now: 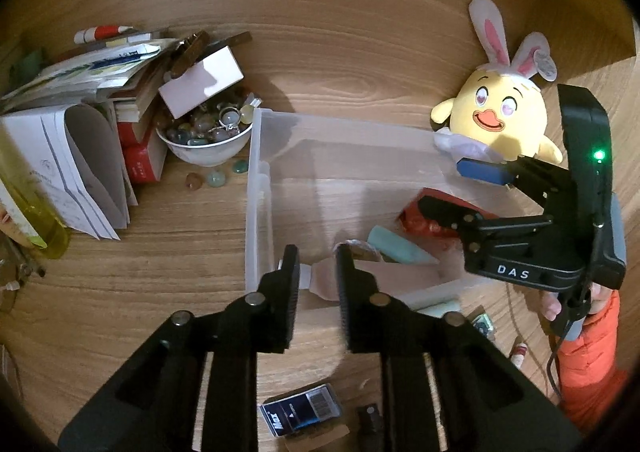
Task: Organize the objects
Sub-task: 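Carry the red pouch and beige tube into the clear bin and open both grippers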
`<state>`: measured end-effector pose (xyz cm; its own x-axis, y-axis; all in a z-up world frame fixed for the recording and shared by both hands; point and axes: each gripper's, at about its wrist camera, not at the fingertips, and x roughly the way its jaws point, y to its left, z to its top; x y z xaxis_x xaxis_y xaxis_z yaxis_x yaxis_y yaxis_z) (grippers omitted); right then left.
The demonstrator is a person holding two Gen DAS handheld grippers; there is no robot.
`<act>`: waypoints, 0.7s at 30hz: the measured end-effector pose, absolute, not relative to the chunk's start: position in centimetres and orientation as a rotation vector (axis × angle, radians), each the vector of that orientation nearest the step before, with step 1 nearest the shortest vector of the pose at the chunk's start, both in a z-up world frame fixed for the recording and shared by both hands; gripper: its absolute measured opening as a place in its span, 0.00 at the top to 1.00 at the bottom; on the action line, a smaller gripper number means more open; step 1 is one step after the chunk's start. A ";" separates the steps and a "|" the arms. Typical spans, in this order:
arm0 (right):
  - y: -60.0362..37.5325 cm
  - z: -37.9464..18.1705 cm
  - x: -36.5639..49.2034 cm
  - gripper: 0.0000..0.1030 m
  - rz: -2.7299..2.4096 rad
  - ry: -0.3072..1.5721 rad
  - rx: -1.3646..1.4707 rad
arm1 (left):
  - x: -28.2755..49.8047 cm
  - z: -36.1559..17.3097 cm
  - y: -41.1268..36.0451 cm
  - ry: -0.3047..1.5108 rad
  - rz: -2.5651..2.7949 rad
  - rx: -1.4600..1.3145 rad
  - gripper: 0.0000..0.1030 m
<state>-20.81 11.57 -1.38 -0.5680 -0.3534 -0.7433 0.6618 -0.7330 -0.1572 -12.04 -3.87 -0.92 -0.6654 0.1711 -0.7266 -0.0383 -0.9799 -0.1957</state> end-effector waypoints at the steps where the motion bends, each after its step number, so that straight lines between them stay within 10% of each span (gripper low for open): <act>1: 11.6 -1.3 -20.7 0.29 -2.287 0.571 0.952 | -11.9 -0.8 -3.8 -0.242 2.761 -1.219 0.74; 21: 13.5 2.4 -17.4 0.17 -2.349 0.549 0.839 | -7.8 2.9 -3.0 -0.123 2.915 -1.051 0.13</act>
<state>-17.35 13.53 2.43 -0.6346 -0.3803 -0.6728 0.6391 -0.7478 -0.1800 -7.80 -2.99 2.87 -0.7695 0.0651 -0.6353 -0.0112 -0.9960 -0.0884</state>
